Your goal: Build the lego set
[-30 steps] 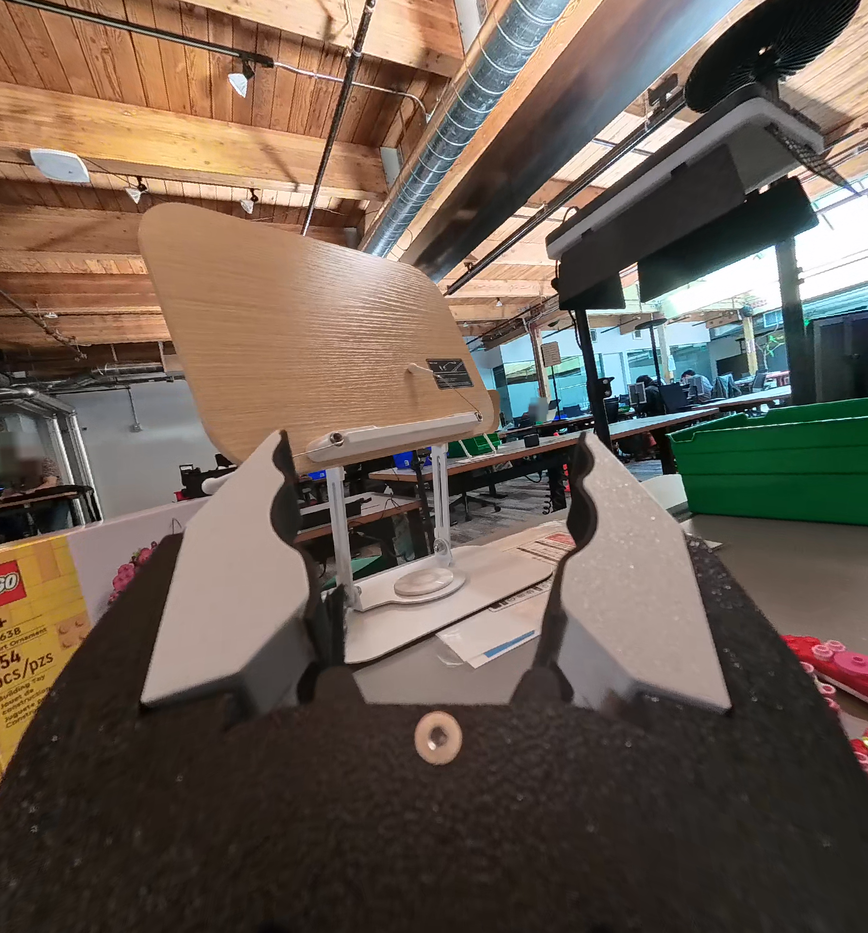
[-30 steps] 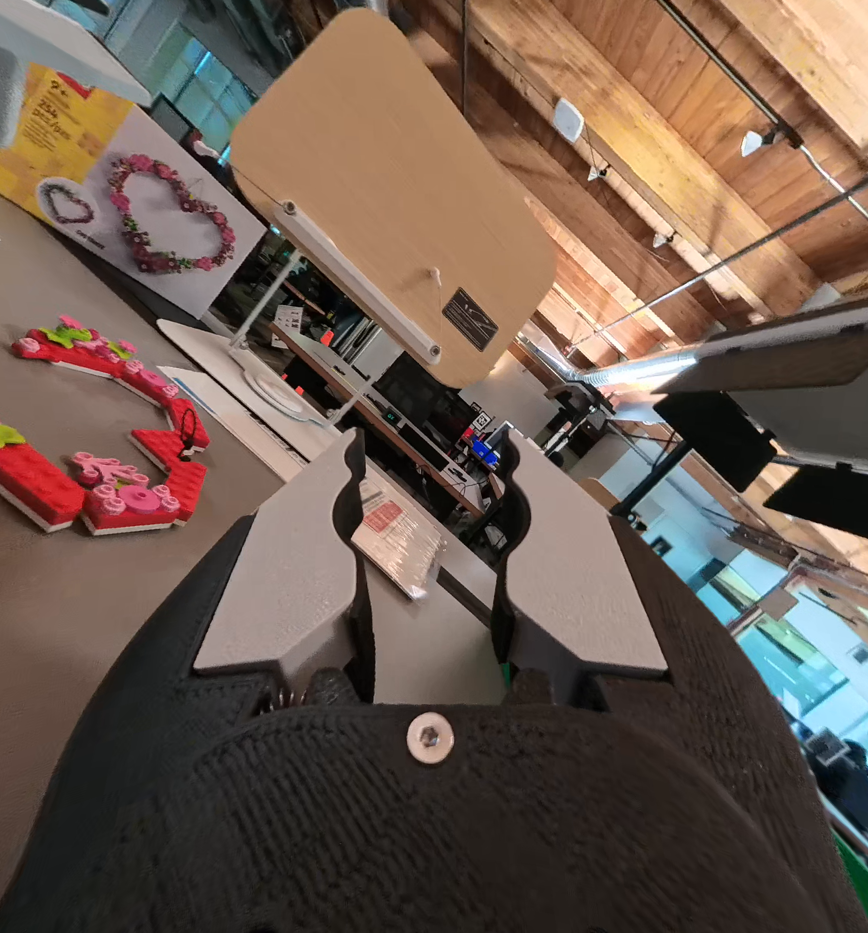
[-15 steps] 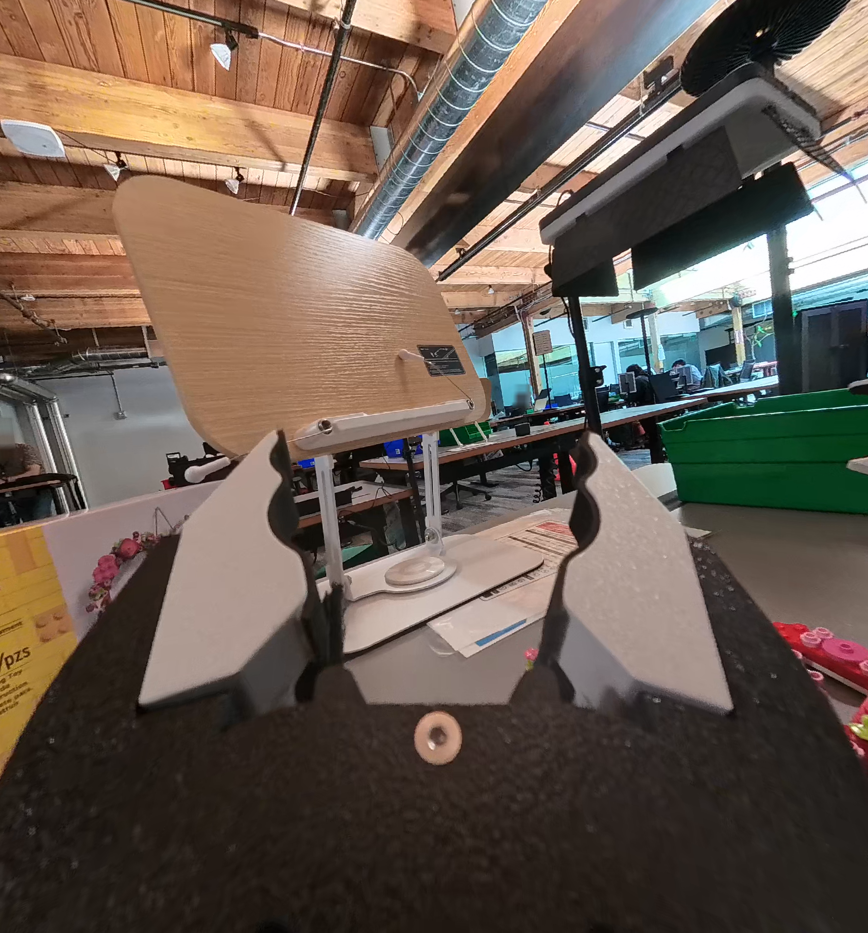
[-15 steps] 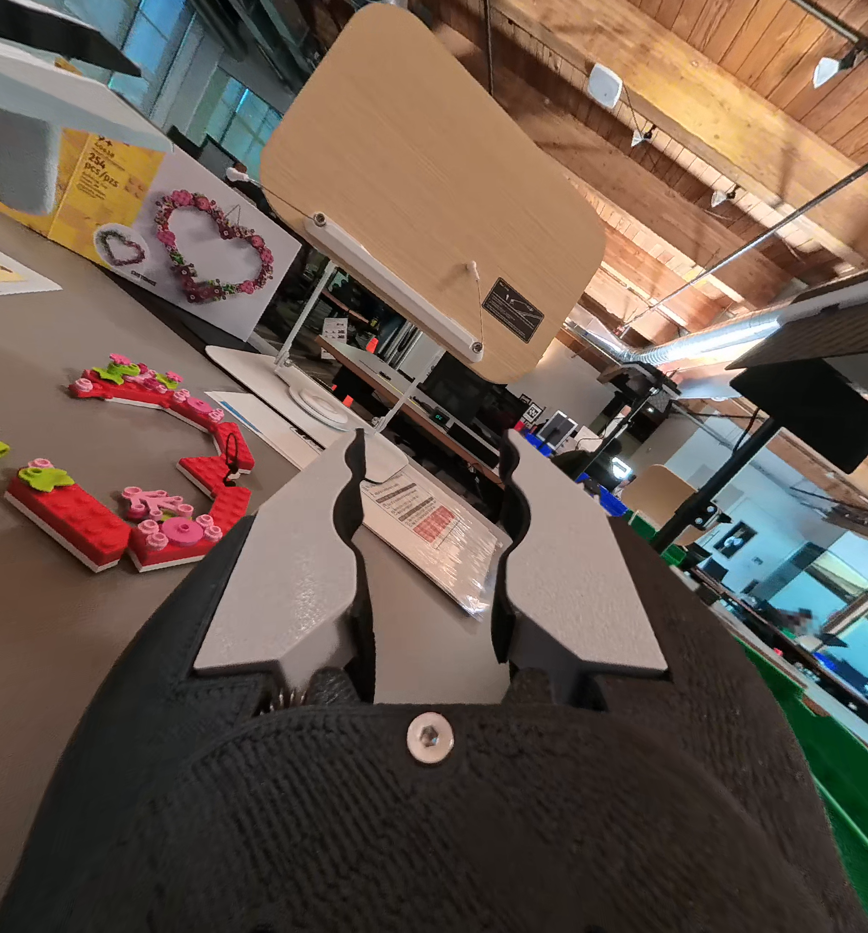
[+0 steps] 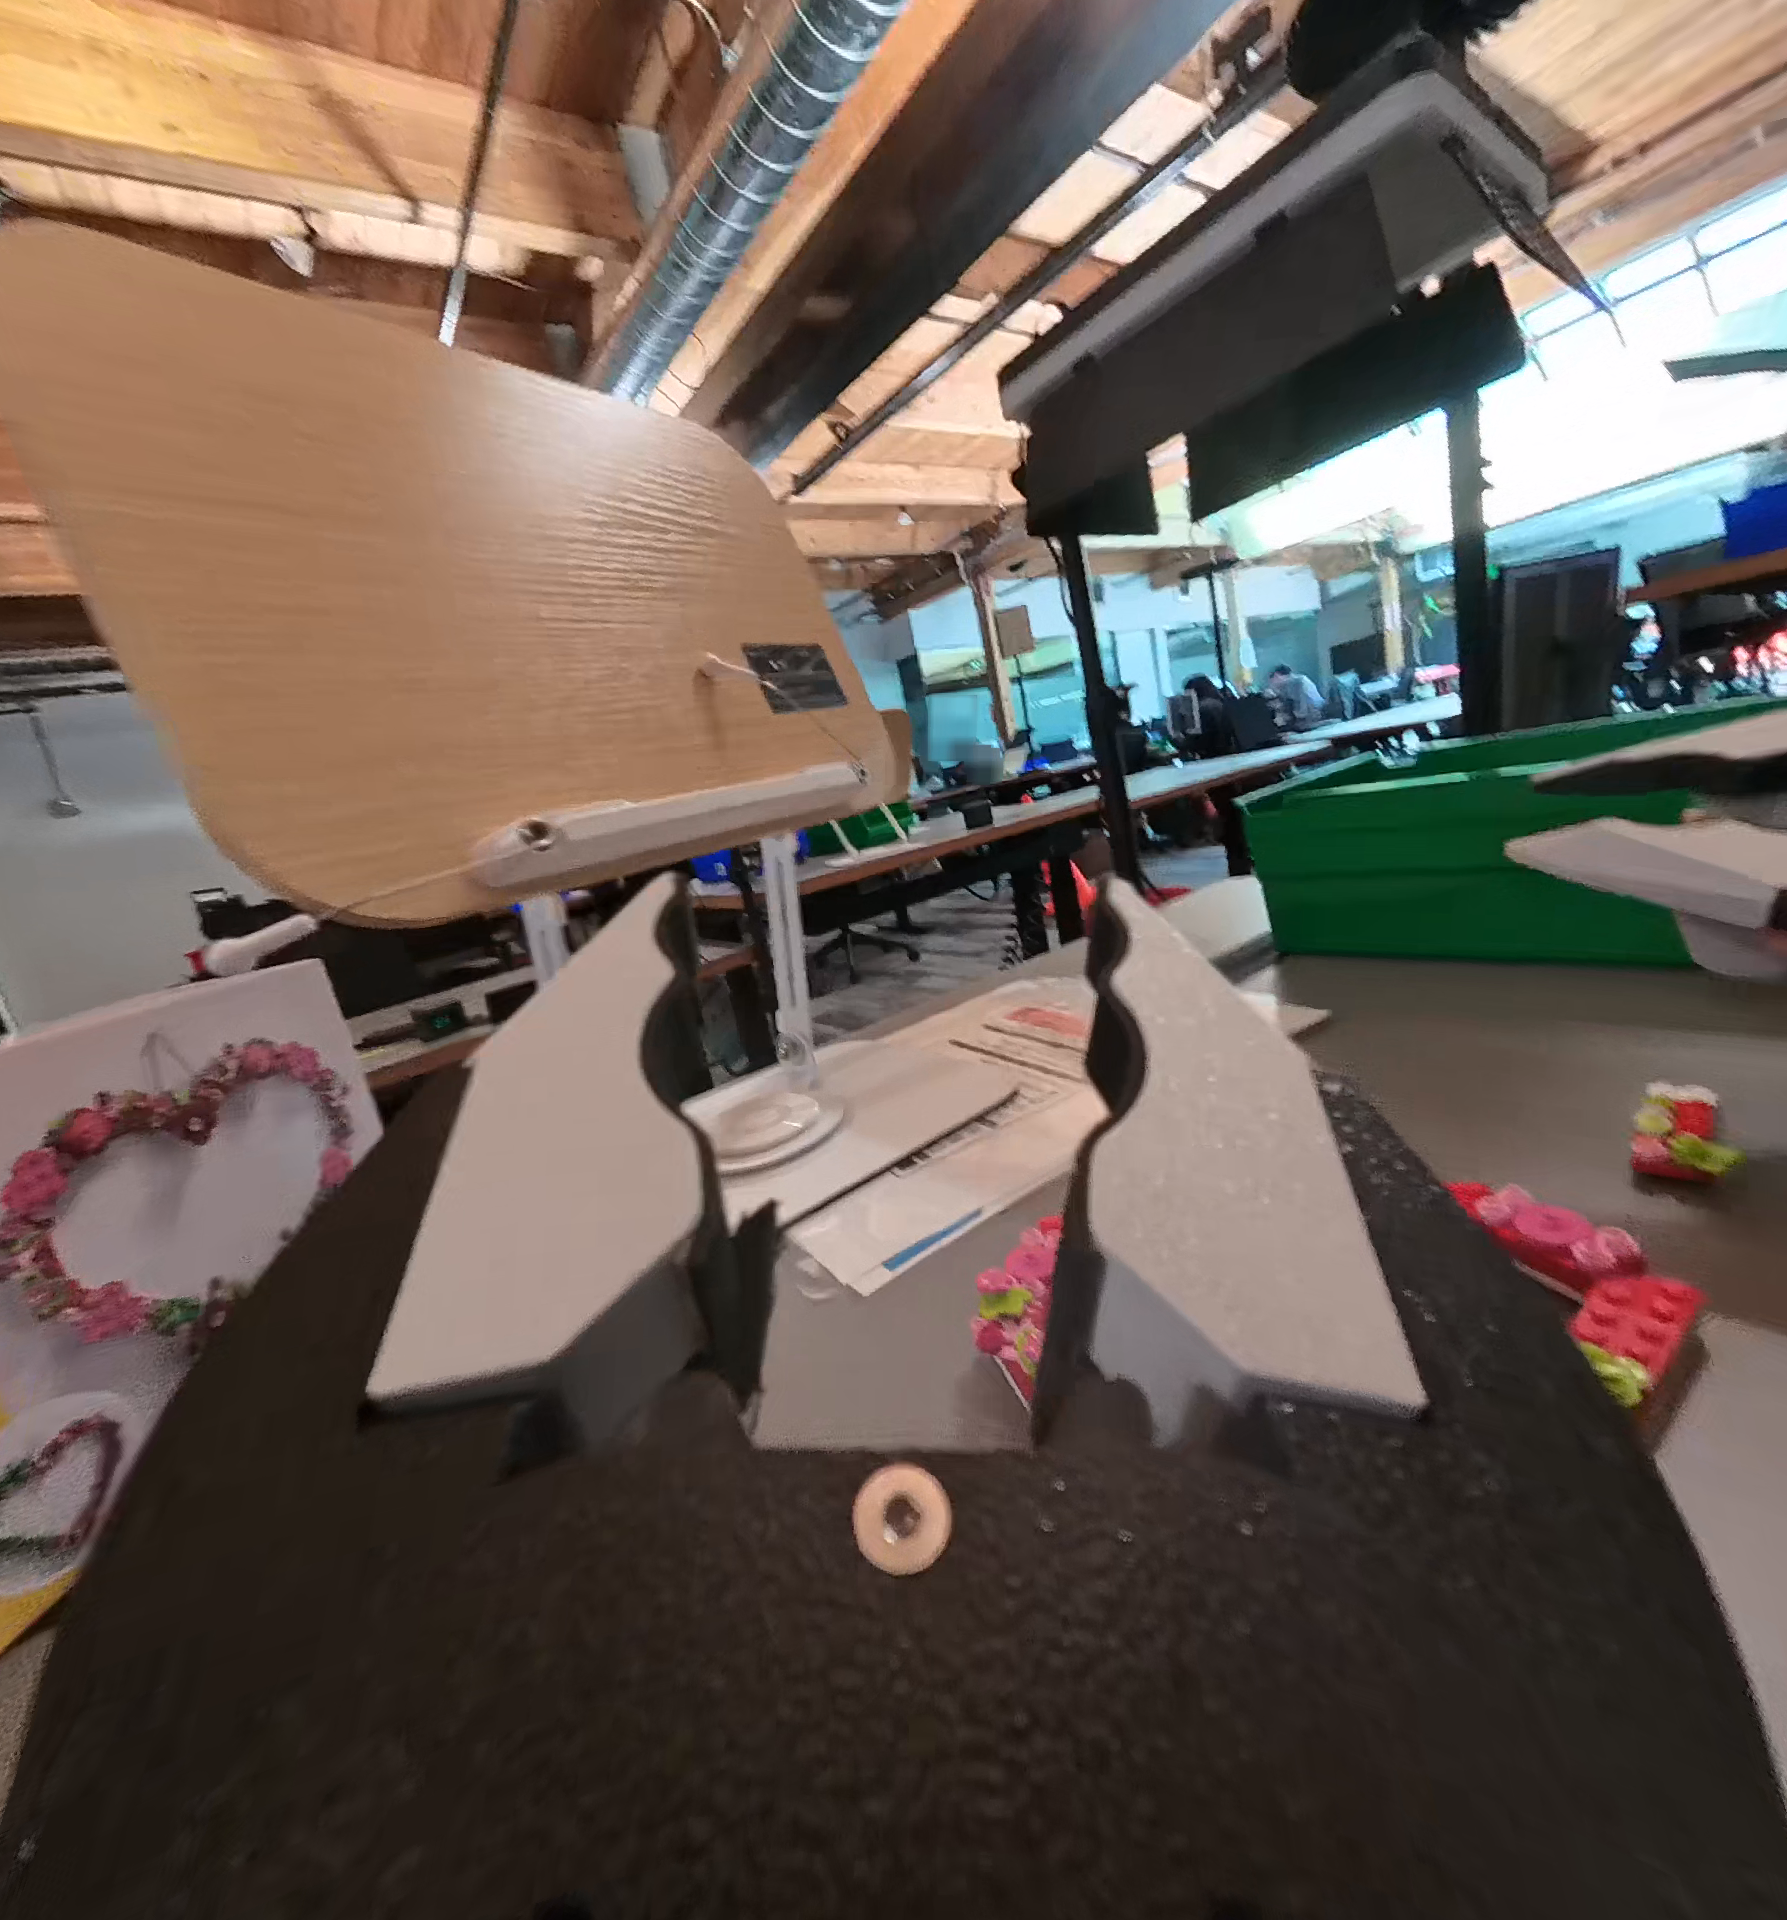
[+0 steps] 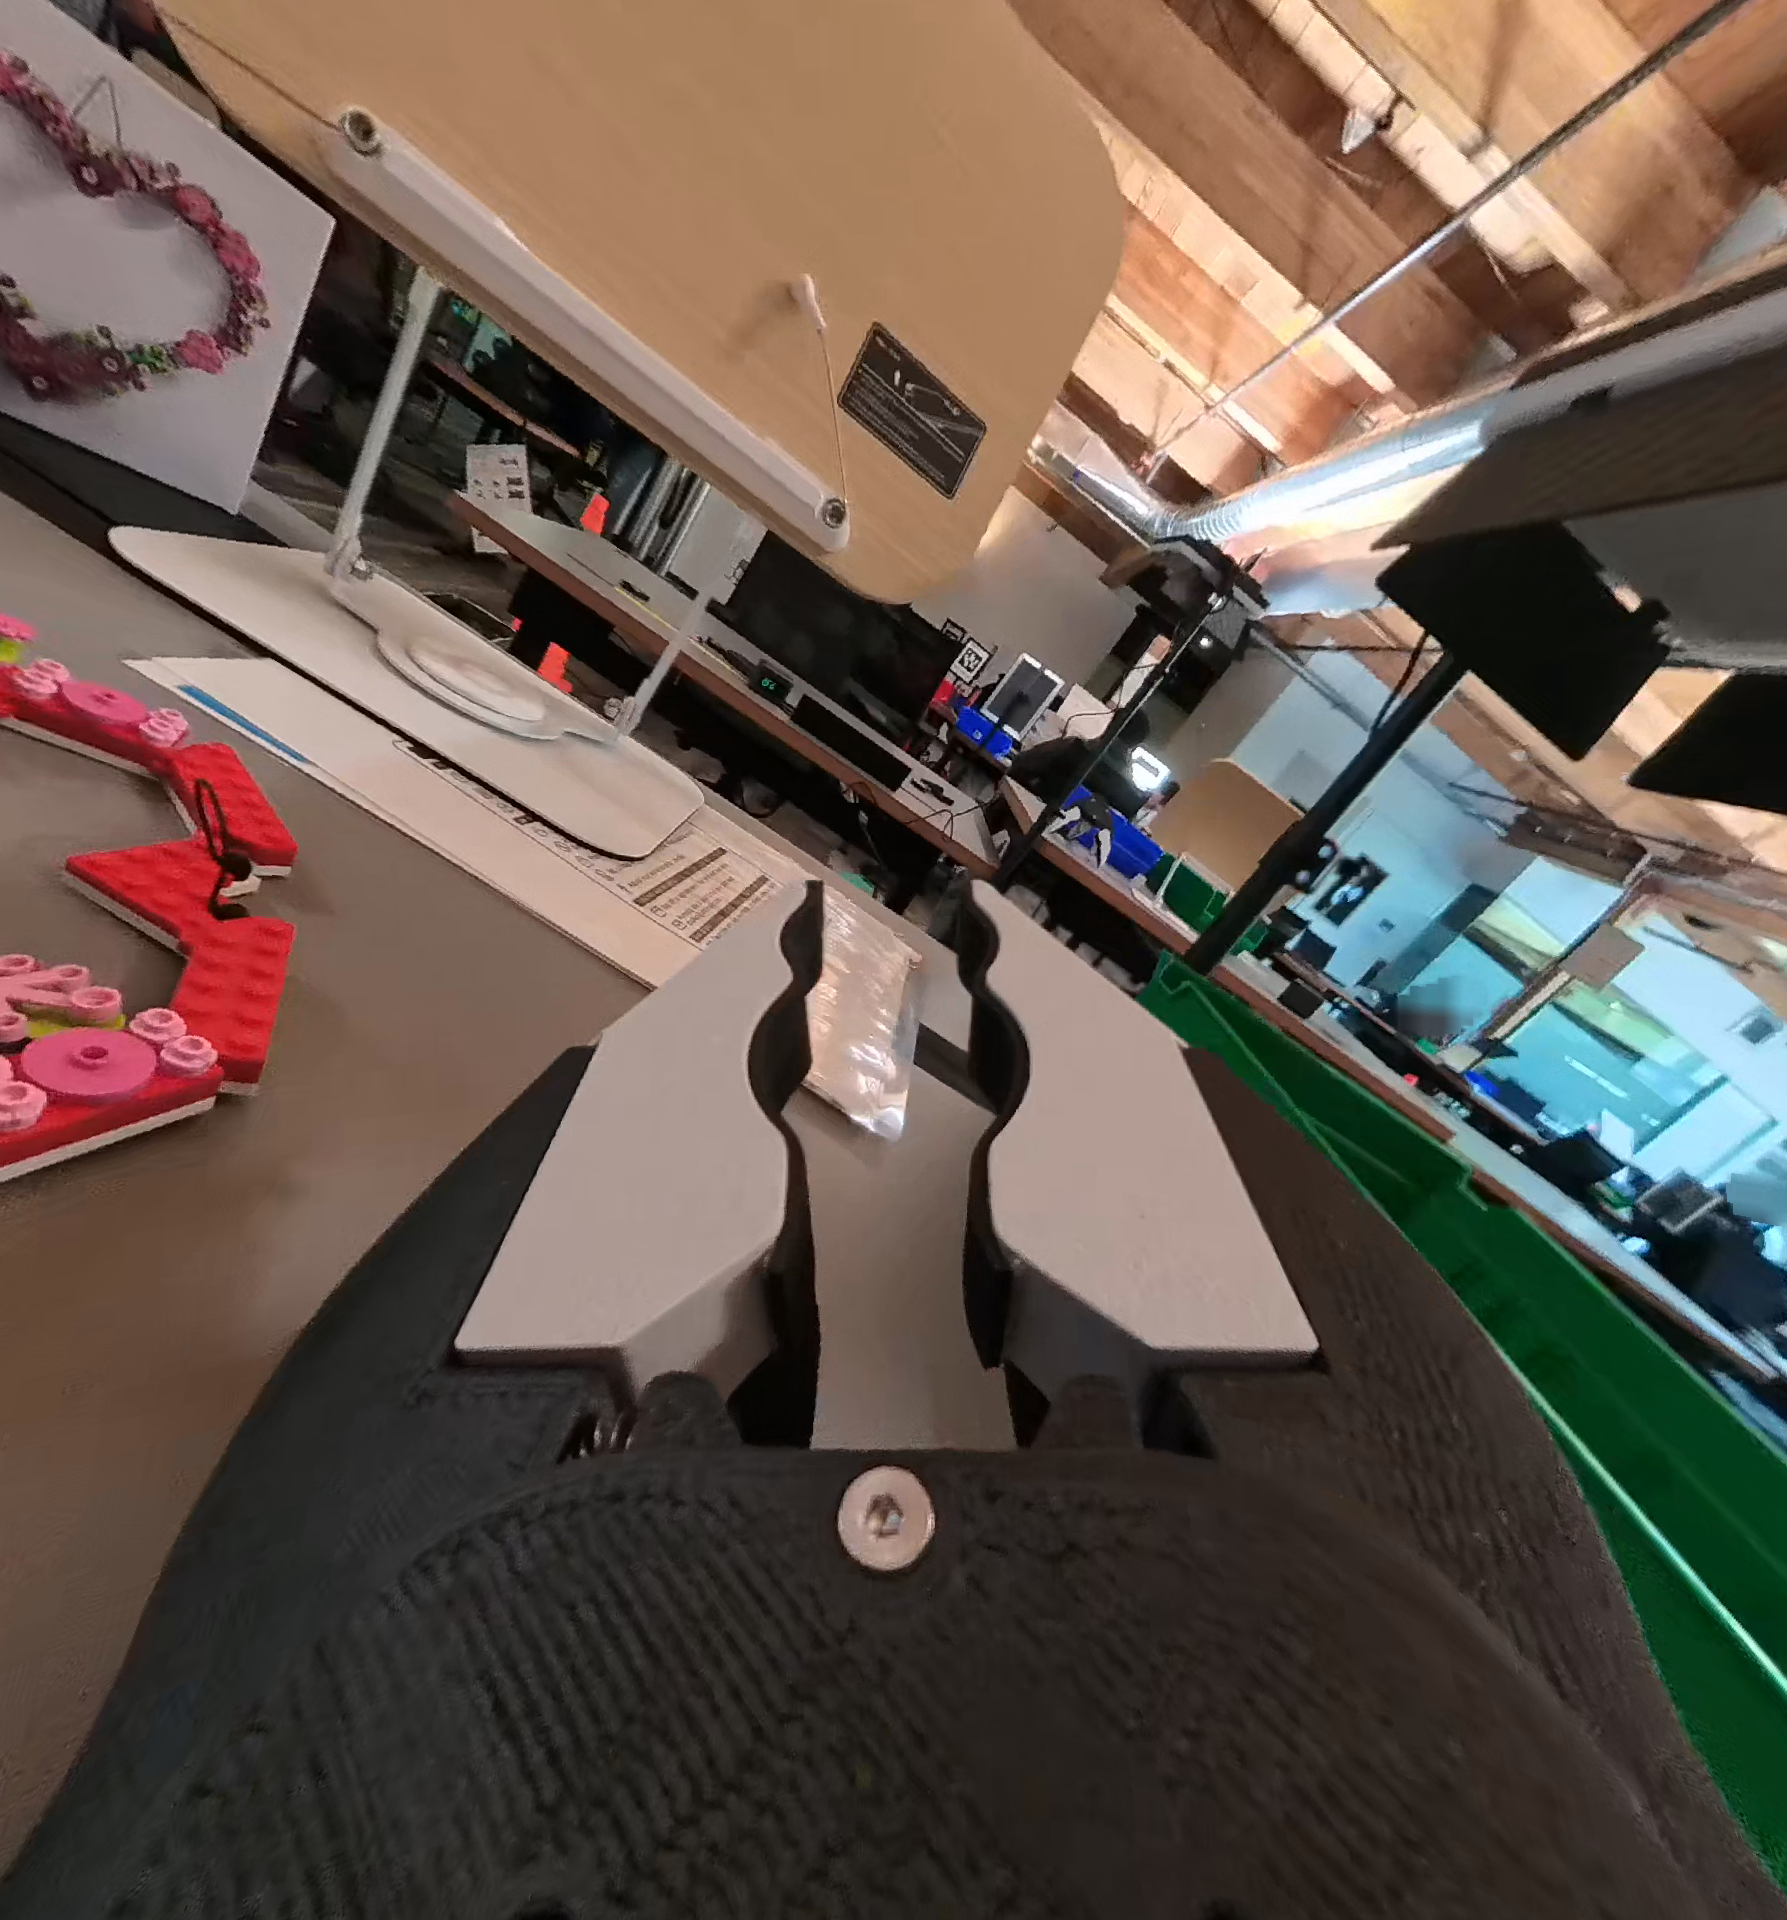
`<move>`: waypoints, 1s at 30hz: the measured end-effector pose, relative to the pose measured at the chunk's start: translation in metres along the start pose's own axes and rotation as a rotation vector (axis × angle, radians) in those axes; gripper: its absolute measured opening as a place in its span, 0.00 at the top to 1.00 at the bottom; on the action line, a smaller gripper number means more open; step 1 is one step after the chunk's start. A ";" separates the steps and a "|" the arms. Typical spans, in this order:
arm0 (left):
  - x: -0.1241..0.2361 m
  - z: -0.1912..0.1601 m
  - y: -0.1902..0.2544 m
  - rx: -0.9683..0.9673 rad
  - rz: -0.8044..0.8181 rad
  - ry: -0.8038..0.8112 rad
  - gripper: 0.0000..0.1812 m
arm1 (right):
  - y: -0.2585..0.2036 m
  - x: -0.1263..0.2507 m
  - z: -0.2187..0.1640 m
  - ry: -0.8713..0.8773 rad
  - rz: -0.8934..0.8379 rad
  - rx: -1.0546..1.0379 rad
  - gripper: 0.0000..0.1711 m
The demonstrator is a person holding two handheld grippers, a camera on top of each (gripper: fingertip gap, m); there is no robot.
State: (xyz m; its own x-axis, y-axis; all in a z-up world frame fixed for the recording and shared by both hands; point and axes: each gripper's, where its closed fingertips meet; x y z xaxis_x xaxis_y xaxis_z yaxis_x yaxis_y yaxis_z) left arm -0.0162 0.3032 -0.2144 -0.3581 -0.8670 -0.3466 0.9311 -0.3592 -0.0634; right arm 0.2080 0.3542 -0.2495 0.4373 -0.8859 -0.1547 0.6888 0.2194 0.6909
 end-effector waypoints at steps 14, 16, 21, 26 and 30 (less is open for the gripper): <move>0.007 -0.025 0.061 -0.156 -0.313 -0.138 1.00 | -0.020 0.000 -0.002 -0.011 0.151 -0.050 1.00; 0.007 -0.026 0.061 -0.153 -0.314 -0.144 1.00 | -0.022 0.001 -0.001 -0.005 0.164 -0.057 1.00; 0.007 -0.027 0.059 -0.145 -0.310 -0.145 1.00 | -0.025 0.003 0.004 0.029 0.183 -0.059 1.00; 0.006 -0.029 0.059 -0.144 -0.314 -0.155 1.00 | -0.028 0.004 0.008 0.049 0.192 -0.023 1.00; 0.006 -0.030 0.060 -0.143 -0.317 -0.161 1.00 | -0.030 0.004 0.009 0.056 0.196 -0.010 1.00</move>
State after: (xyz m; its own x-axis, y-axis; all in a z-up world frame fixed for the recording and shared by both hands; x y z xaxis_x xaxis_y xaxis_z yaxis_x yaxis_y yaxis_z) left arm 0.0394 0.2866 -0.2487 -0.6260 -0.7676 -0.1379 0.7683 -0.5766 -0.2780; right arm 0.1837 0.3404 -0.2642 0.5953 -0.8015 -0.0571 0.5928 0.3901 0.7046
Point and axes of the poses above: each gripper's, where its closed fingertips meet, x back along the fingers, z out of its top, y = z × x across the jaws, and after that the axes turned 9 degrees about x, right-handed
